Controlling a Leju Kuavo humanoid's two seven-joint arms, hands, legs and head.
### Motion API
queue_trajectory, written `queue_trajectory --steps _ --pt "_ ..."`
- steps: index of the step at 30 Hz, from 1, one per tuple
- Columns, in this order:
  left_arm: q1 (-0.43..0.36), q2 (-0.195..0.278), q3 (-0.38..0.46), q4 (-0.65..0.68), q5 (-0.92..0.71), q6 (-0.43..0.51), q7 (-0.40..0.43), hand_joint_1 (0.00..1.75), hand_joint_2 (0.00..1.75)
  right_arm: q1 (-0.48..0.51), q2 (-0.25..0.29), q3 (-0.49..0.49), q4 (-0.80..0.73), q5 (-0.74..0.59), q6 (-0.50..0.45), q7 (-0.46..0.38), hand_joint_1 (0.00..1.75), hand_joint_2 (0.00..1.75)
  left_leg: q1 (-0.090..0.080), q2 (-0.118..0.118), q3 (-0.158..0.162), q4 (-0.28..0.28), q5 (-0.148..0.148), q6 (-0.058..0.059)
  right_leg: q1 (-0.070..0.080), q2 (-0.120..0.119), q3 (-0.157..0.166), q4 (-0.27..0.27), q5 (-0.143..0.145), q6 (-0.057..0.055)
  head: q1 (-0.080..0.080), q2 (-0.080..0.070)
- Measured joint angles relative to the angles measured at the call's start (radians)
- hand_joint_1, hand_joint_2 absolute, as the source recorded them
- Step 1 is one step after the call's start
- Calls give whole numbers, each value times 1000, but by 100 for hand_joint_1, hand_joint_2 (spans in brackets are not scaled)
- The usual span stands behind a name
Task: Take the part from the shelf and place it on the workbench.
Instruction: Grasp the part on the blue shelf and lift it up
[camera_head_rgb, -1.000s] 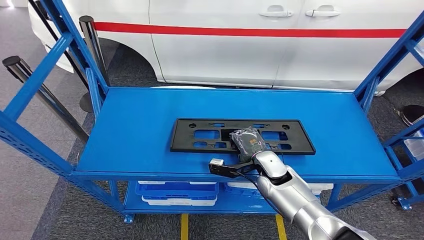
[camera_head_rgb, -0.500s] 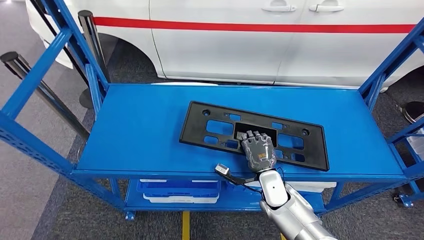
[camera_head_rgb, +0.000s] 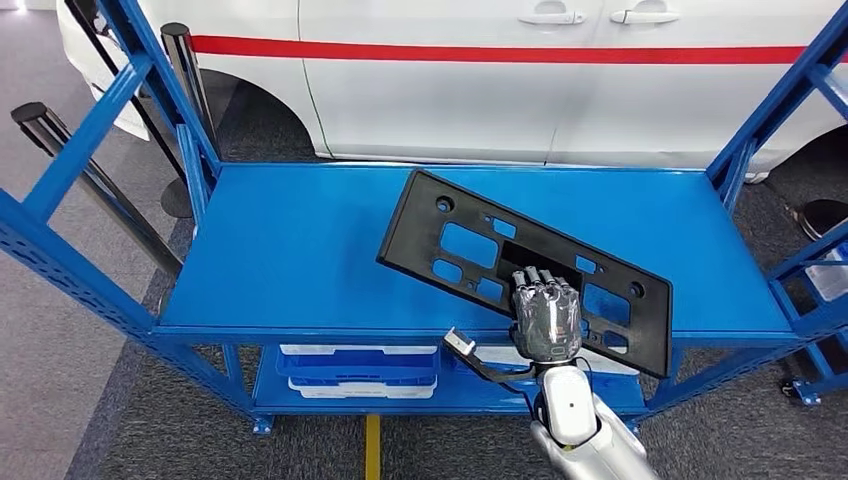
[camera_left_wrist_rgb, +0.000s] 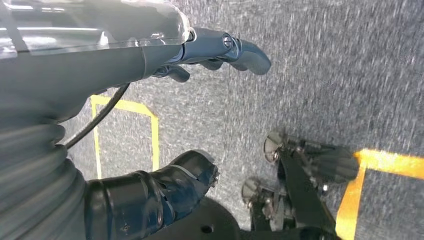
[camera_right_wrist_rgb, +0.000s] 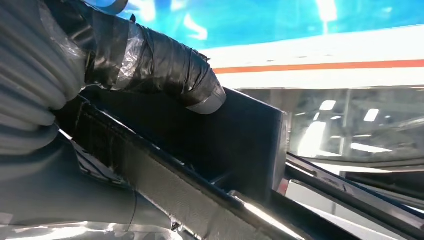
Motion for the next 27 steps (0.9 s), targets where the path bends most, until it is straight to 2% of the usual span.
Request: queue_trajectory --steps 1,2,3,5,6,7,8,9,10,11,12,13,14,16,17,18,20,21,22,23,24,25,26,27 --pt "1 -1 -2 0 -2 -1 1 0 175 1 -4 1 -2 0 0 5 175 175 0 0 -4 1 -4 -6 -1 -2 -4 -9 10 -7 0 0" --pt "2 -2 -4 0 -3 -2 2 0 175 3 -6 1 -3 0 0 8 175 175 1 -1 -10 12 -23 -10 -3 -4 -10 -15 21 -17 -1 0" --pt "3 -2 -6 0 -4 -2 3 0 175 4 -8 2 -4 0 0 12 175 175 0 -1 -21 44 -61 -12 -5 -5 -18 -21 33 -25 -2 0" --pt "3 -3 -11 0 -6 -3 4 0 175 7 -11 3 -4 0 0 18 175 175 1 -1 -50 159 -157 -14 -2 -7 -41 -21 51 -34 -3 0" --pt "4 -3 -12 0 -7 -3 5 0 175 9 -12 5 -4 0 0 22 175 175 1 -1 -61 219 -188 -15 1 -7 -55 -19 59 -36 -3 0" --pt "4 -3 -14 0 -8 -3 5 0 175 11 -15 7 -4 0 0 27 175 175 1 -1 -62 257 -197 -16 3 -8 -68 -16 67 -36 -3 0" --pt "3 -4 -16 0 -9 -4 5 0 175 13 -17 11 -3 0 0 33 175 175 1 -1 -47 262 -184 -15 5 -8 -82 -11 74 -35 -3 0" --pt "3 -5 -17 0 -11 -4 5 0 175 13 -19 15 -3 0 0 38 175 175 0 -1 -15 232 -158 -14 5 -8 -96 -5 80 -34 -3 0" --pt "2 -6 -18 0 -13 -4 5 0 175 14 -22 19 -3 0 0 44 175 175 0 -1 30 174 -134 -10 6 -8 -110 3 85 -32 -3 0" --pt "1 -6 -20 0 -15 -4 5 0 175 14 -24 23 -3 0 0 49 175 175 -3 -1 79 103 -123 -6 7 -7 -122 13 89 -28 -4 0" --pt "-1 -7 -20 0 -16 -4 5 0 175 14 -26 25 -3 0 0 53 175 175 -5 -1 118 45 -124 -2 7 -8 -132 21 93 -24 -3 0" --pt "-2 -7 -21 0 -17 -4 5 0 175 15 -29 26 -3 0 0 56 175 175 -8 -1 139 6 -131 2 7 -8 -138 26 98 -19 -3 0" --pt "-2 -8 -21 0 -17 -4 6 0 175 15 -31 28 -3 0 0 59 175 175 -12 -2 145 -12 -136 5 6 -9 -141 28 105 -13 -3 0" --pt "-2 -10 -21 0 -17 -4 6 0 175 15 -36 32 -3 0 0 64 175 175 -11 -1 136 -20 -122 17 3 -8 -146 28 111 -2 -2 0" --pt "-2 -11 -21 0 -17 -4 7 0 175 15 -40 34 -3 0 0 67 175 175 -9 2 130 -23 -111 25 2 -6 -152 37 95 3 -2 0" --pt "-3 -12 -22 0 -17 -4 7 0 175 15 -44 36 -2 0 0 70 175 175 -7 4 122 -27 -99 33 0 -3 -162 63 61 9 -1 0" --pt "-5 -13 -23 0 -18 -4 7 0 175 15 -48 40 -2 0 0 76 175 175 -8 7 98 -27 -77 42 -8 -1 -191 167 -35 19 0 0" --pt "-5 -13 -23 0 -18 -5 8 0 175 16 -50 44 -1 0 0 78 175 175 -8 7 84 -25 -67 43 -12 -1 -204 229 -69 23 0 0" --pt "-5 -13 -24 0 -18 -5 8 0 175 17 -52 47 -1 0 0 80 175 175 -8 8 70 -23 -58 42 -16 -1 -207 276 -79 28 0 0" --pt "-5 -14 -24 0 -18 -5 8 0 175 17 -54 50 -1 0 0 82 175 175 -8 8 55 -21 -50 41 -20 -1 -198 296 -68 32 0 0" --pt "-5 -14 -25 0 -18 -5 8 0 175 18 -55 51 0 0 0 84 175 175 -8 8 42 -18 -42 38 -25 -1 -171 283 -41 35 0 0" --pt "-5 -14 -25 0 -18 -5 8 0 175 18 -56 51 0 0 0 85 175 175 -8 8 30 -15 -34 35 -29 -1 -129 238 -13 37 0 0" --pt "-5 -14 -26 0 -18 -5 8 0 175 16 -56 51 0 0 0 87 175 175 -9 7 21 -13 -27 30 -32 -1 -77 172 -1 37 0 0" --pt "-6 -14 -27 0 -18 -5 8 0 175 15 -56 52 -1 0 0 88 175 175 -9 7 13 -12 -21 25 -31 0 -28 102 -3 36 -1 0"
